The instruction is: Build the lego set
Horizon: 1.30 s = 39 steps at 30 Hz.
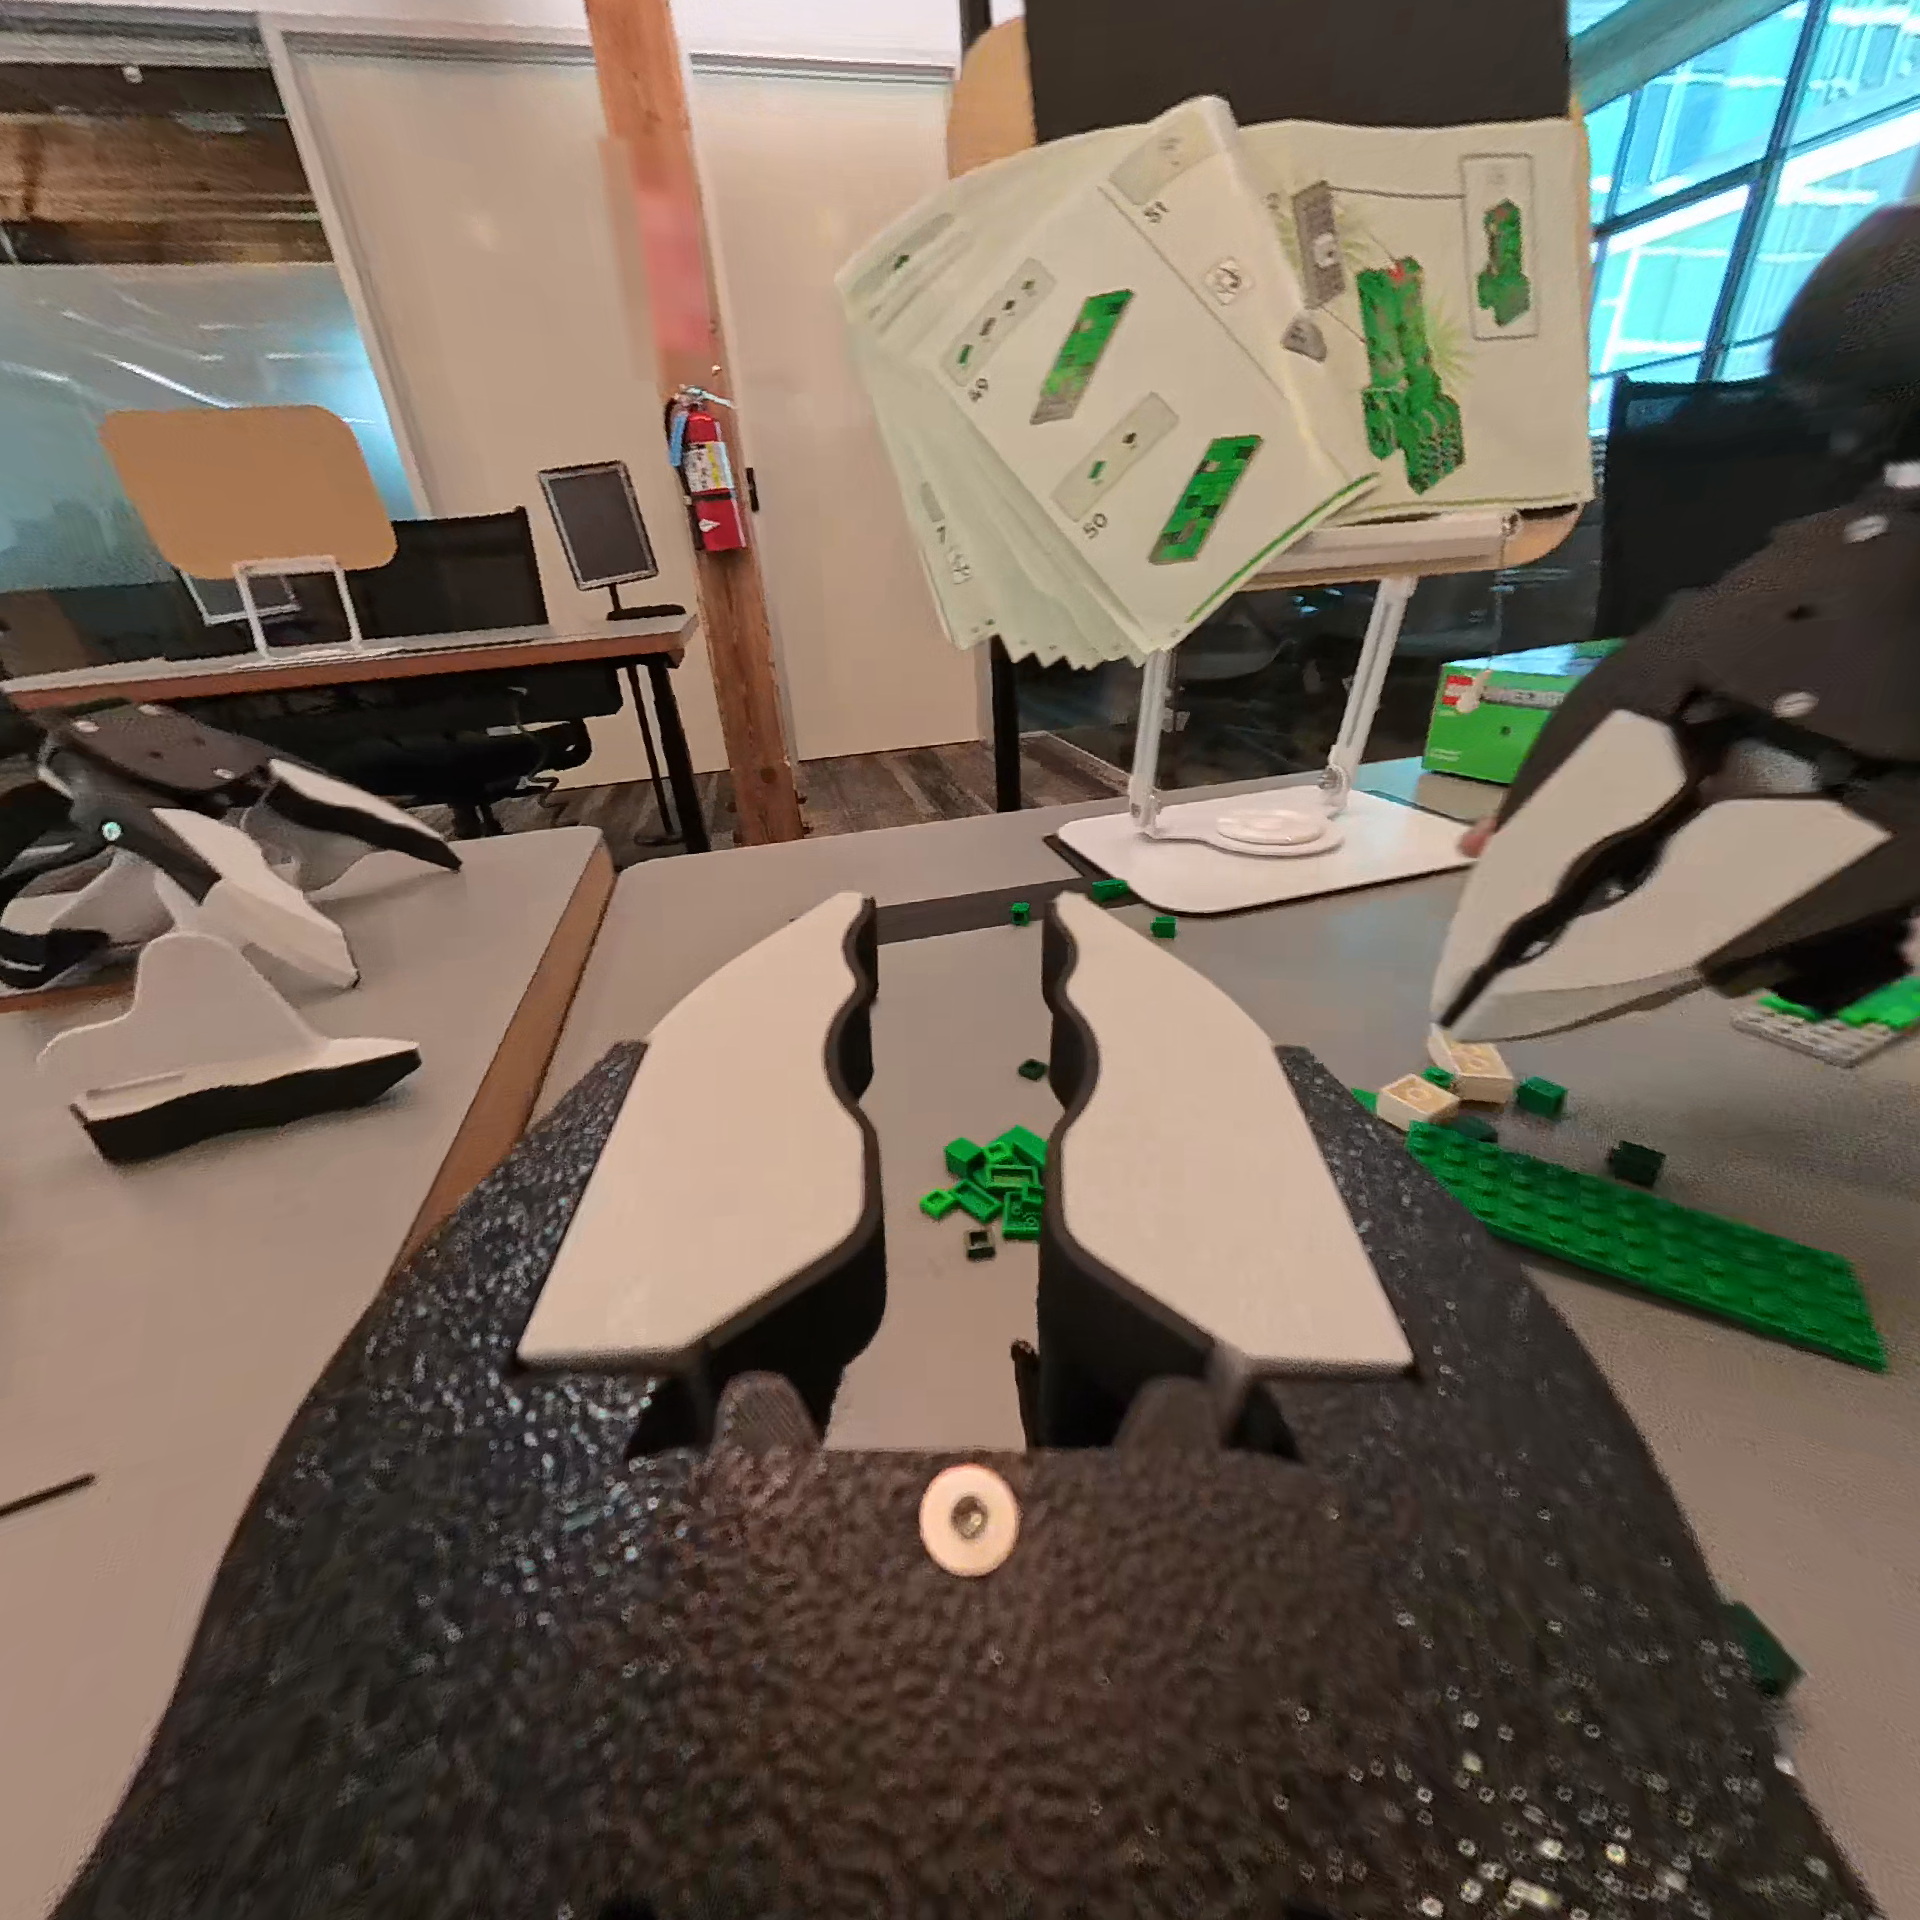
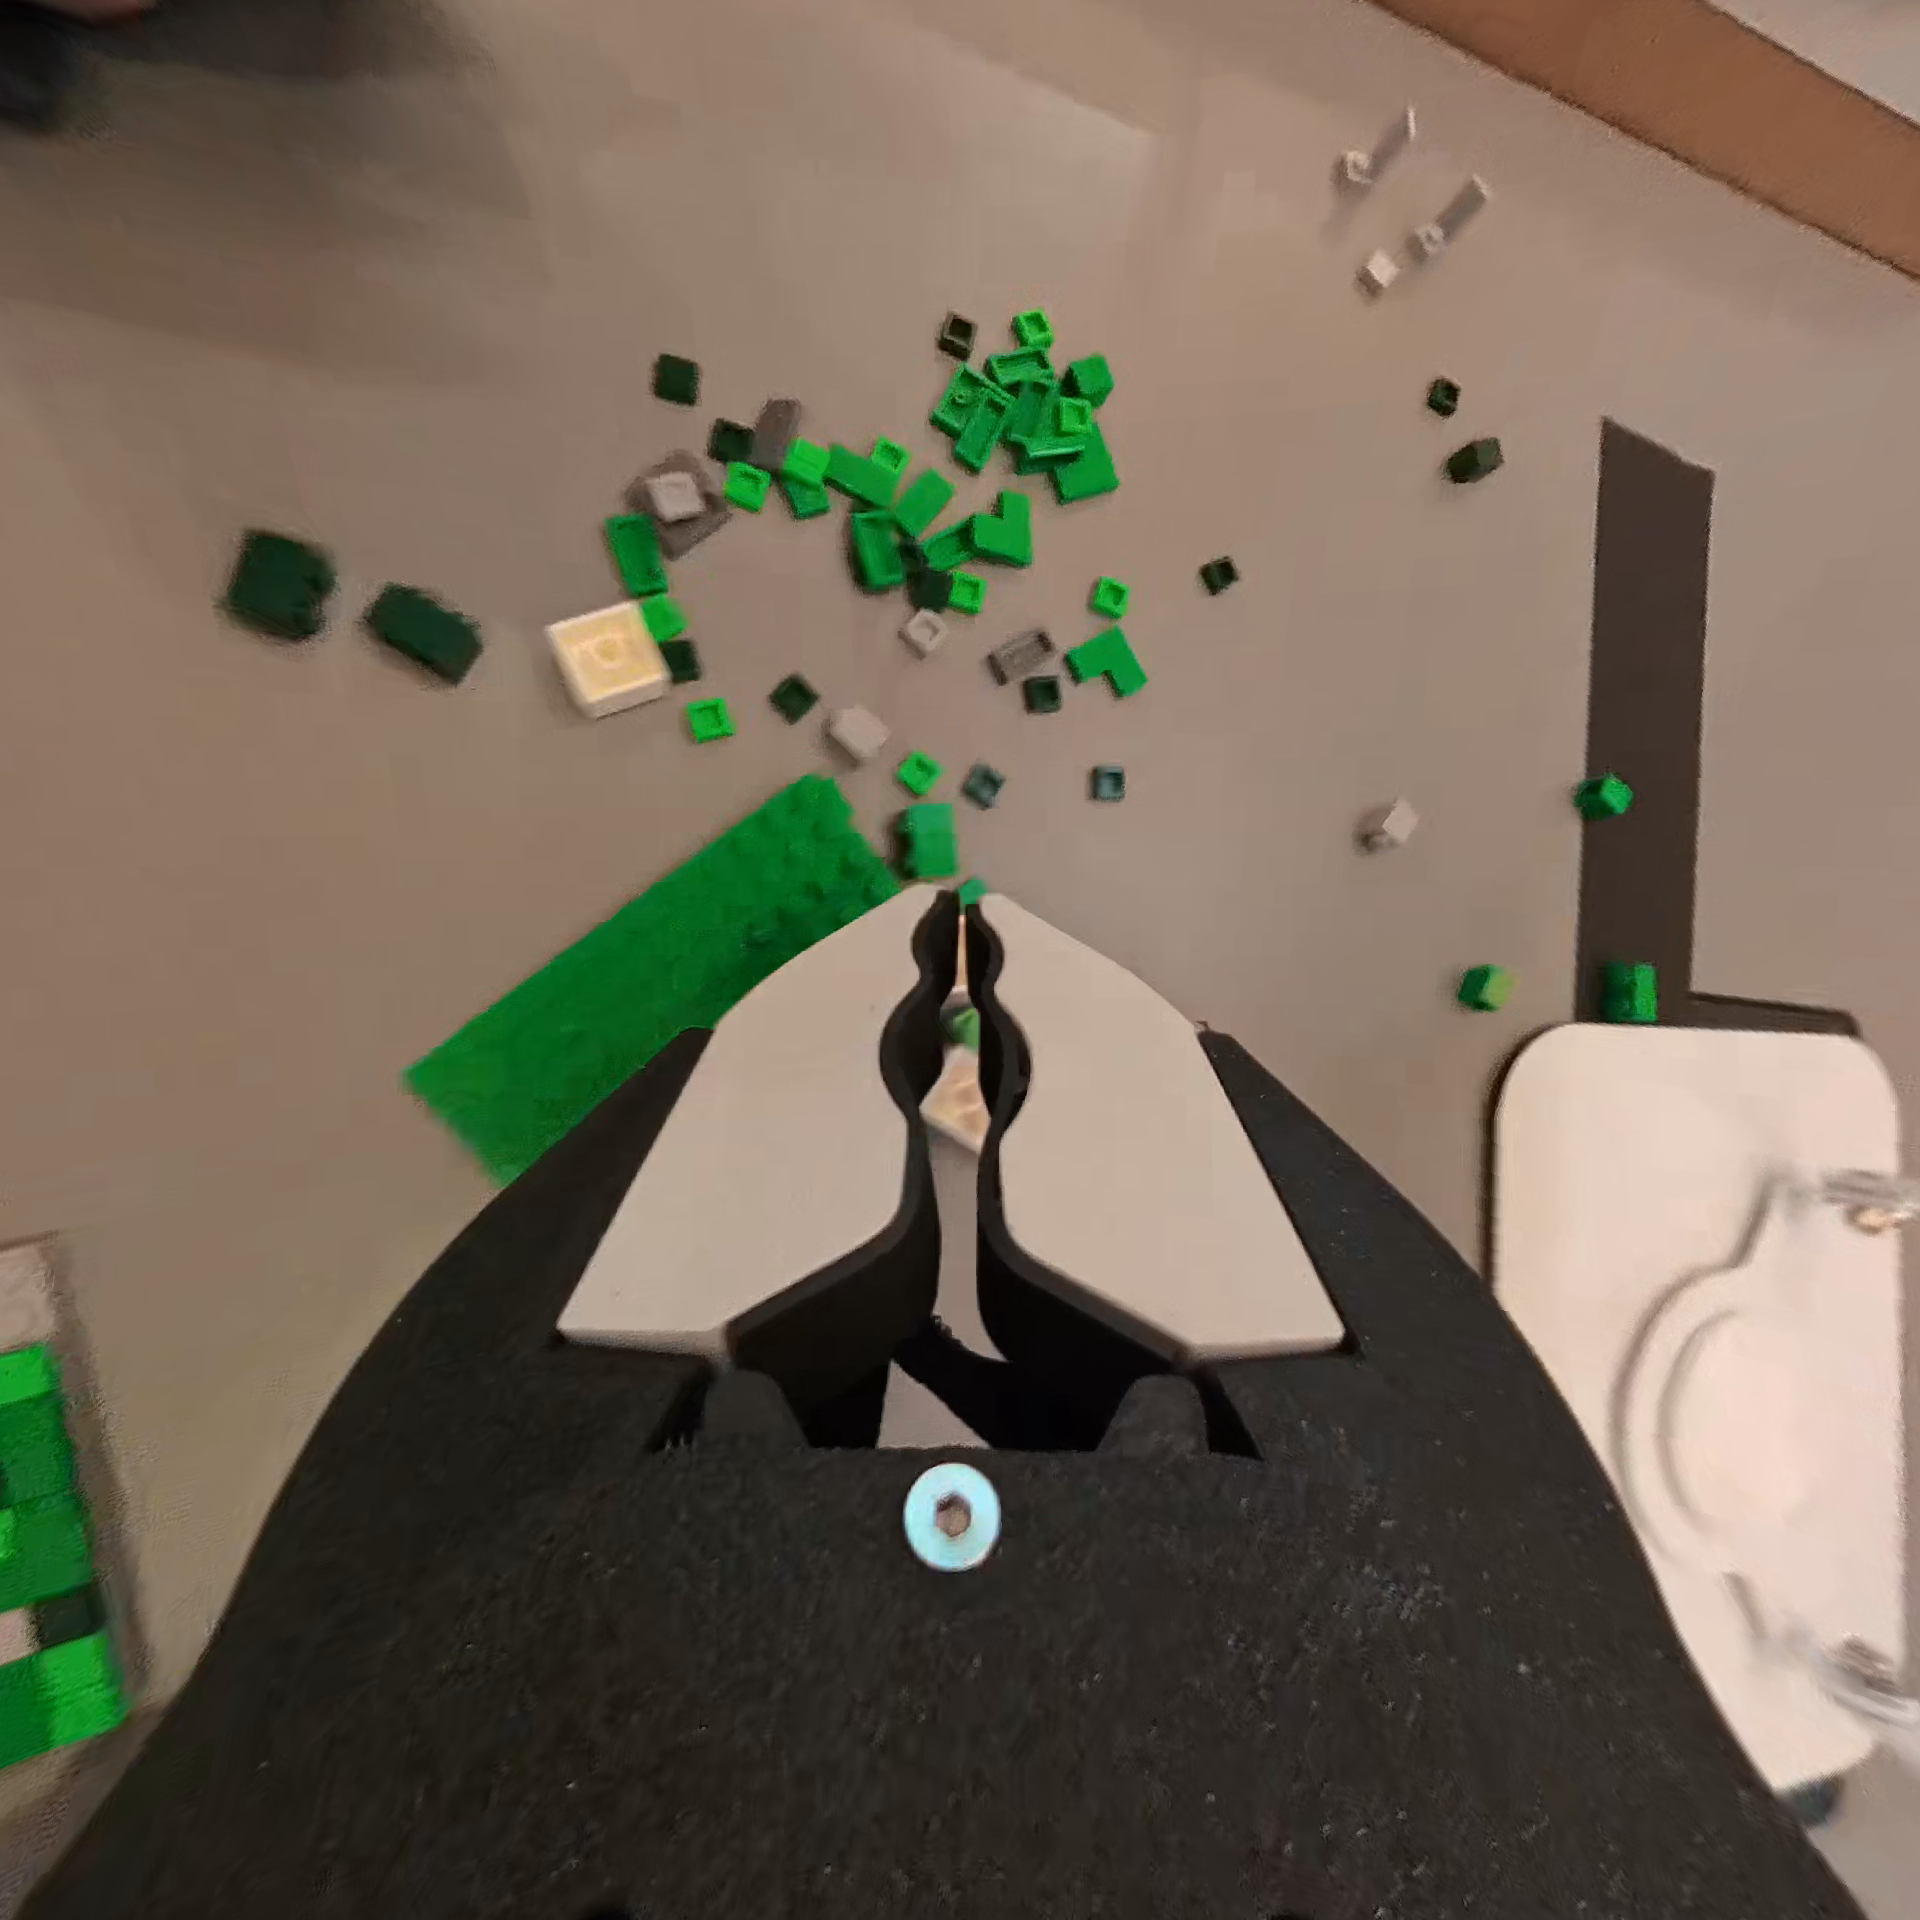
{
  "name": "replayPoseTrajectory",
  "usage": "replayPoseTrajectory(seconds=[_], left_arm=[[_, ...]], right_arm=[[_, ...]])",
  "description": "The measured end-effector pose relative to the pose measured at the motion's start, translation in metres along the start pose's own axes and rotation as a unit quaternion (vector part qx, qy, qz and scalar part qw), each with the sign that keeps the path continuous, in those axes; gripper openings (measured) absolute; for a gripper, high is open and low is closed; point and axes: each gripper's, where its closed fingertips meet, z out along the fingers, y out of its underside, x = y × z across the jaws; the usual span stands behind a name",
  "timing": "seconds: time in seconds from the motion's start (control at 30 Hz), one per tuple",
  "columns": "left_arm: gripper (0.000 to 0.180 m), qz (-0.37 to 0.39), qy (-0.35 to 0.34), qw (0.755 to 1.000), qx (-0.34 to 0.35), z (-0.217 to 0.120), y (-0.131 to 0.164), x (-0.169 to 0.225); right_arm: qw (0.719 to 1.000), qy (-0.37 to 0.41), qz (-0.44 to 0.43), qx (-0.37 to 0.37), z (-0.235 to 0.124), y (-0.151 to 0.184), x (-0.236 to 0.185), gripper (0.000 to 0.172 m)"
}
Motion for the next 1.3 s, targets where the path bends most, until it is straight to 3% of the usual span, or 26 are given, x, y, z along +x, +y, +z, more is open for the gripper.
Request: replayPoseTrajectory(seconds=[0.1,0.3,0.57,0.63,0.77,0.9,1.03,1.13,1.3], left_arm=[[0.028,-0.006,-0.014,1.0,0.005,-0.002,-0.001,-0.009],[0.026,-0.012,-0.025,1.0,0.011,-0.005,-0.004,-0.02],[0.024,-0.035,-0.044,0.998,0.025,-0.01,-0.007,-0.033],[0.024,-0.04,-0.047,0.998,0.028,-0.01,-0.008,-0.033],[0.024,-0.043,-0.043,0.998,0.028,-0.009,-0.008,-0.031],[0.023,-0.048,-0.045,0.997,0.033,-0.01,-0.009,-0.032],[0.022,-0.058,-0.045,0.996,0.041,-0.011,-0.012,-0.035],[0.021,-0.056,-0.045,0.996,0.042,-0.012,-0.013,-0.035],[0.02,-0.055,-0.047,0.996,0.044,-0.012,-0.013,-0.036]], right_arm=[[0.998,-0.024,0.021,-0.052,0.02,-0.003,0.021,0.002],[0.993,-0.095,0.01,-0.076,0.049,0.002,0.035,0.009],[0.991,-0.124,0.029,-0.048,0.058,-0.004,0.042,0.01],[0.989,-0.143,0.034,-0.016,0.06,-0.02,0.036,0.01],[0.988,-0.133,-0.077,-0.001,0.065,-0.04,0.023,0.01],[0.964,-0.233,-0.125,0.037,0.056,-0.065,-0.02,0.0],[0.951,-0.239,-0.193,0.036,0.058,-0.079,-0.043,0.003],[0.95,-0.231,-0.212,-0.002,0.066,-0.083,-0.05,0.008],[0.959,-0.217,-0.17,-0.066,0.079,-0.079,-0.048,0.012]])
